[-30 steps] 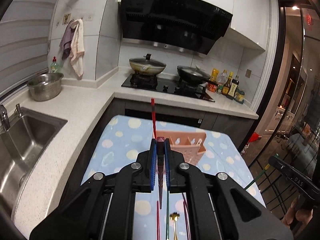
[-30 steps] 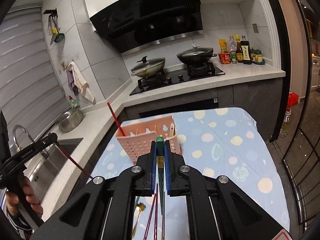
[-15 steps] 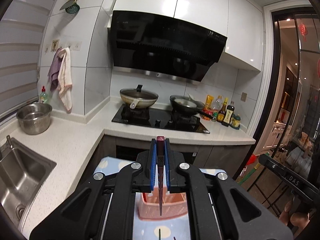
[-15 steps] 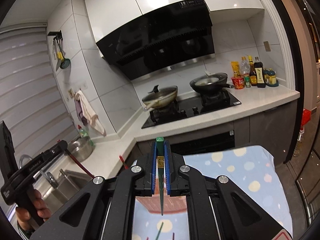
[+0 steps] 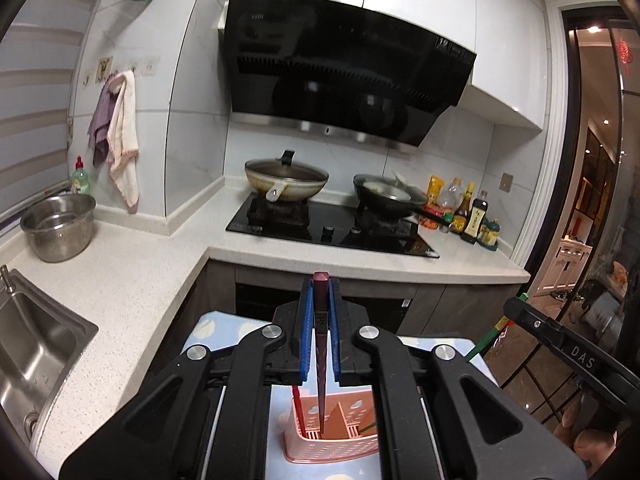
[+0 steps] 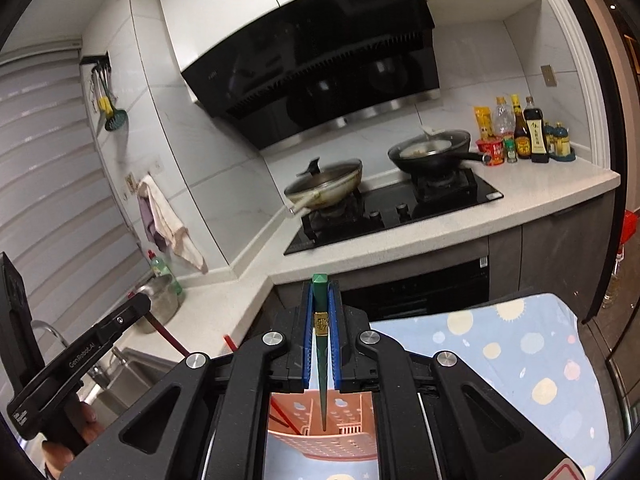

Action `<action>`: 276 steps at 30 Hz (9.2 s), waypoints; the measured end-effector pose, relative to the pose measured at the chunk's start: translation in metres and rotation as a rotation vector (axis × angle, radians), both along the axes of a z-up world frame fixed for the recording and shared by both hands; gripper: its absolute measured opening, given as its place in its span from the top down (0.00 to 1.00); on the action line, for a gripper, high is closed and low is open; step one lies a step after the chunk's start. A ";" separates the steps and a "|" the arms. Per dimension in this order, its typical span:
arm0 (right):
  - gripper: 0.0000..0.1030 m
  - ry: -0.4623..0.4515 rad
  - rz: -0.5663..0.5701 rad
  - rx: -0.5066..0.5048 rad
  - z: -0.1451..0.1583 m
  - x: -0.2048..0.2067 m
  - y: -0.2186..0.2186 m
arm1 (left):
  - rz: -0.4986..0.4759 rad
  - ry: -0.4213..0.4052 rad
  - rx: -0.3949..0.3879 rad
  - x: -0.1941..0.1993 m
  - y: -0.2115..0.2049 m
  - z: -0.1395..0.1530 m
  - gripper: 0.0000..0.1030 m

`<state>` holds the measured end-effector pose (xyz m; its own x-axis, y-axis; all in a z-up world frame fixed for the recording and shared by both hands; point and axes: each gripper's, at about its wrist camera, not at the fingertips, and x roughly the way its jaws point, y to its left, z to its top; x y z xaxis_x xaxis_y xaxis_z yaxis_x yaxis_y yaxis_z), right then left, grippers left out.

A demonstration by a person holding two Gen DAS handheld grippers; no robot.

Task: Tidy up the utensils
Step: 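Carry both chopsticks into the pink holder and open both tools to release them, then withdraw both open tools from the holder back over the remaining utensils, then grasp a red chopstick with the left tool while the right tool grasps a brown chopstick, then lift both chopsticks and lower them into the pink holder with both tools, then open both tools to release the chopsticks inside the holder, then withdraw both open tools back over the remaining utensils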

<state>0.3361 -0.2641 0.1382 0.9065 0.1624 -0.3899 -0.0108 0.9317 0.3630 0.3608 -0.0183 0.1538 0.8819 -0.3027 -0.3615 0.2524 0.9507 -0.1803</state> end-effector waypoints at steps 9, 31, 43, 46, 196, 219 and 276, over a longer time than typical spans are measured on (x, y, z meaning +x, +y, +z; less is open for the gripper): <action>0.93 0.091 -0.016 -0.009 -0.042 0.016 0.000 | 0.007 0.079 0.009 0.016 -0.001 -0.035 0.93; 0.60 0.093 -0.016 -0.096 -0.046 -0.034 0.009 | 0.081 0.139 0.076 -0.014 0.006 -0.051 0.47; 0.60 0.148 0.020 -0.139 -0.063 -0.095 0.025 | 0.070 0.197 0.120 -0.065 0.004 -0.069 0.47; 0.60 0.163 0.030 -0.150 -0.070 -0.111 0.030 | 0.073 0.212 0.136 -0.079 0.004 -0.076 0.47; 0.93 0.034 0.037 -0.032 -0.013 -0.143 -0.012 | -0.067 0.094 -0.015 -0.120 0.017 -0.011 0.93; 0.93 -0.005 0.029 -0.039 -0.002 0.007 0.011 | -0.027 0.080 0.013 0.009 -0.005 -0.013 0.93; 0.71 0.472 0.146 -0.229 -0.210 -0.231 0.078 | -0.020 0.508 0.145 -0.187 0.019 -0.214 0.62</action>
<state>0.1047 -0.1858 -0.0714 0.5989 0.1365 -0.7891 -0.0312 0.9886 0.1473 0.1737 0.0007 -0.0602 0.5796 -0.2323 -0.7811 0.1855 0.9709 -0.1511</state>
